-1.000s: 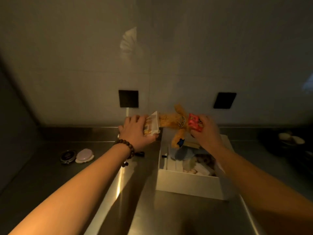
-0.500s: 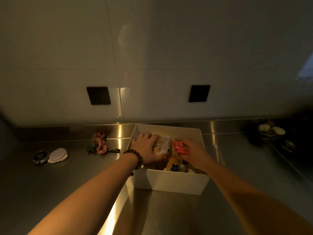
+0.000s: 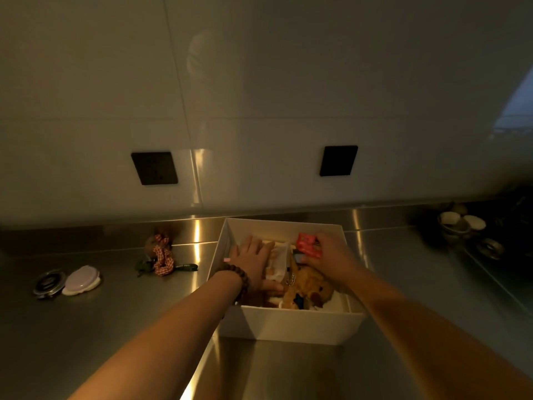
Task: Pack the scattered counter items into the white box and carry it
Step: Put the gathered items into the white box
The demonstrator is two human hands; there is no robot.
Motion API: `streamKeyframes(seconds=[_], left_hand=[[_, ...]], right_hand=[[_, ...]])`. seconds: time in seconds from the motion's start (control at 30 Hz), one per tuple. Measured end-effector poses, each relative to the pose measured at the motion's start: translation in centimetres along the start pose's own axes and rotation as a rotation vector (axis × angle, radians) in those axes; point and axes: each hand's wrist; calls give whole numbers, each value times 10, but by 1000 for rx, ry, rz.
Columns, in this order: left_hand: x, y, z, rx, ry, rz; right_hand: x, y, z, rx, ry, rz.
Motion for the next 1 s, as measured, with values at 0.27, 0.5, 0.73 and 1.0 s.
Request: streamKeyframes(seconds=[0.27,0.5,0.73,1.0], left_hand=[[0,-14,-21,-46,26,-43],[1,-15,-23,-105,18,-67],[3,-2,-6,-22,4,26],[-12,30,45,345,153,198]], right_hand=[[22,-17,-31,12,-39,138],[26,-18,-27,-21,2,115],[13,-18,-13,-30,45,123],[-24,-33,2,24,191,105]])
Point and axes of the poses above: each hand's wrist, its own z-axis away from the middle knuckle, its own y-axis out of the back of the hand, x = y × z, and after that the axes turned 15 degrees about -z, right-handed
